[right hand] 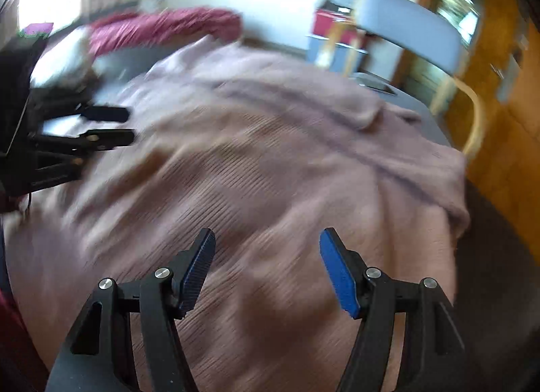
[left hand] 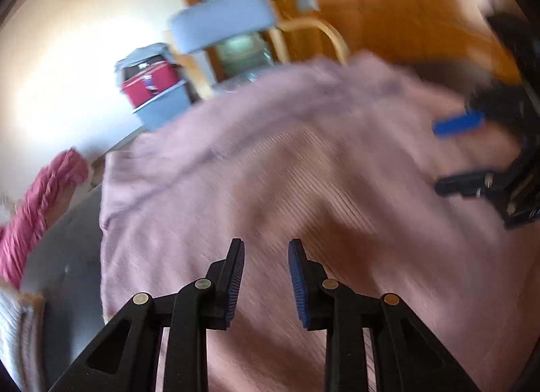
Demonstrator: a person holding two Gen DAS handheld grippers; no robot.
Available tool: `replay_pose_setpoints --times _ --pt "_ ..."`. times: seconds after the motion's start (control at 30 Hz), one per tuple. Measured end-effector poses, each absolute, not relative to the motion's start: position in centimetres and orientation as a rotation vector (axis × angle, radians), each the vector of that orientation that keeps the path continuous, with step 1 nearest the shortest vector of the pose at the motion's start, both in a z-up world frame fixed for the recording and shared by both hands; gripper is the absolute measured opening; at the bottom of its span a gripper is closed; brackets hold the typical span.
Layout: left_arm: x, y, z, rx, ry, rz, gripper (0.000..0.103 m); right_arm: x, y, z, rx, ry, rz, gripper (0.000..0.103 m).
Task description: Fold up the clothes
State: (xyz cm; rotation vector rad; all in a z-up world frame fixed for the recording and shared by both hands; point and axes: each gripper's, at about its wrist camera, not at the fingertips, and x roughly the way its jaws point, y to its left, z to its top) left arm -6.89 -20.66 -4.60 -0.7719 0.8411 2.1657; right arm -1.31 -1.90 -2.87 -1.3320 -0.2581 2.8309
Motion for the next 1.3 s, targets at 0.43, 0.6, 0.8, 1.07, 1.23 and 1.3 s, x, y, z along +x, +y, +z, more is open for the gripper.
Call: replay_pose_setpoints --times 0.43,0.6,0.8,1.07,1.23,1.3 --pt "-7.0 -31.0 -4.5 -0.805 0.775 2.312 0.032 7.5 2.5 -3.6 -1.286 0.103 2.855 0.063" --pt "-7.5 -36.8 -2.4 -0.852 0.467 2.347 0.03 9.1 4.1 -2.4 -1.27 0.237 2.847 0.063" --pt "-11.7 -42.8 -3.0 -1.157 0.124 2.318 0.03 12.3 9.6 -1.6 -1.218 0.685 2.763 0.065" --pt "-11.7 -44.3 -4.9 -1.272 -0.161 2.142 0.031 14.0 9.9 -3.8 -1.357 0.806 2.663 0.07" --pt "-11.7 -45.4 -5.5 -1.324 -0.368 2.029 0.036 12.9 8.4 -4.0 -1.347 0.822 2.726 0.076" --pt "-11.5 -45.7 -5.8 -1.332 -0.414 1.994 0.037 12.5 7.8 -4.0 -1.351 0.821 2.747 0.077"
